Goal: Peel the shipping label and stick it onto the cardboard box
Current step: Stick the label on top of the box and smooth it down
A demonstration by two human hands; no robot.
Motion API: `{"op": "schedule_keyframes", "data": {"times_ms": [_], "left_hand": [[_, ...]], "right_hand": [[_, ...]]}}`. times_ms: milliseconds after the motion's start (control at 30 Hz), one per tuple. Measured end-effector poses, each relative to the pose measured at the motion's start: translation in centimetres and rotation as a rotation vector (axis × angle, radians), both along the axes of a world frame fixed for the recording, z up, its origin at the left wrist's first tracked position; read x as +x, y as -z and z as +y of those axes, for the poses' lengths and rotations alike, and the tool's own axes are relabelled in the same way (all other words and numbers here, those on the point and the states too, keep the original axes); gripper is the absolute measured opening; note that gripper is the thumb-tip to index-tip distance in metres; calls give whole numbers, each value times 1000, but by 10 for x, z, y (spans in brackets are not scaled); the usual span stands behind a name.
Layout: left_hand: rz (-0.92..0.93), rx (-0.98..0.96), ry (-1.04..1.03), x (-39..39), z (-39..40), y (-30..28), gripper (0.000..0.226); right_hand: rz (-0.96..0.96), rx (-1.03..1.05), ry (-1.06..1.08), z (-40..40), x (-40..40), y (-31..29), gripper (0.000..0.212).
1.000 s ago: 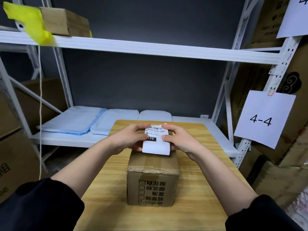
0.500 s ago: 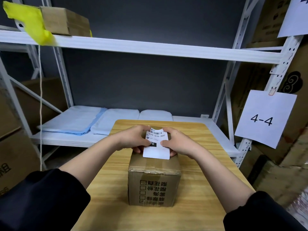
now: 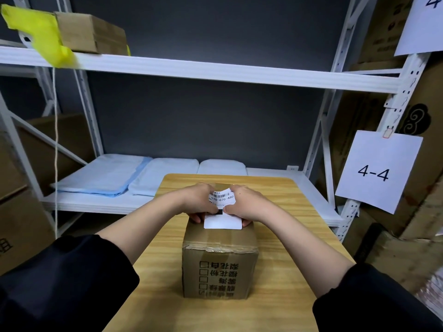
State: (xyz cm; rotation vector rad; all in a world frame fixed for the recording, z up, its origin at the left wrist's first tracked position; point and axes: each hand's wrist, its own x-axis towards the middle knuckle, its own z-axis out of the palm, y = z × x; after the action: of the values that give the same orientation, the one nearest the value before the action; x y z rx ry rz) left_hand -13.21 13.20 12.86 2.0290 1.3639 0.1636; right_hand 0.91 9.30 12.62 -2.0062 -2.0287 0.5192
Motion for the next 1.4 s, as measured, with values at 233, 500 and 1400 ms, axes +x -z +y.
{"op": "schedule_keyframes", "data": {"times_ms": [233,500,1400], "left_hand": [[42,5,-10,3,1,1,19],[155,22,-38,9,1,-3,34],[375,61,-48,21,-10,-16,22]], "right_hand": [[-89,10,8,3,-4,0,17],[-160,-9,-2,1,-9,-5,17],[-121,-86,64,7,-10,-4,26]]}}
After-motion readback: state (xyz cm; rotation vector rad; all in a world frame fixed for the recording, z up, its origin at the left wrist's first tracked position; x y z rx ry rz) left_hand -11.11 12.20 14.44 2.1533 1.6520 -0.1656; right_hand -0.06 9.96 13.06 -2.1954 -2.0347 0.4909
